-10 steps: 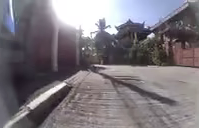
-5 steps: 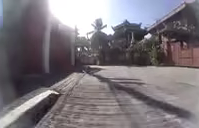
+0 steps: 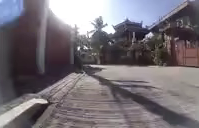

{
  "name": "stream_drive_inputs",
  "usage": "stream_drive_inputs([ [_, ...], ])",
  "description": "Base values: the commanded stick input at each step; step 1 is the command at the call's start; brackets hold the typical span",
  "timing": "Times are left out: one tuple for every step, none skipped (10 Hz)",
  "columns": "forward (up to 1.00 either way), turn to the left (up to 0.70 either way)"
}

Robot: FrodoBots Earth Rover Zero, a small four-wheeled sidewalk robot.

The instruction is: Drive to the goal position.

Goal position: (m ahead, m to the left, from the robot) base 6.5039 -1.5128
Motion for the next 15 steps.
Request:
stream_drive_inputs([
  [0.85,-0.03],
  [0.85,-0.03],
  [0.85,-0.03],
  [0.85,-0.03],
  [0.85,-0.03],
  [0.85,-0.03],
  [0.85,-0.03],
  [0.85,-0.03],
  [0.85,-0.03],
  [0.85,-0.03],
  [0.85,-0.03],
  [0.85,-0.03],
  [0.85,-0.03],
  [0.85,-0.03],
  [0.85,-0.03],
])
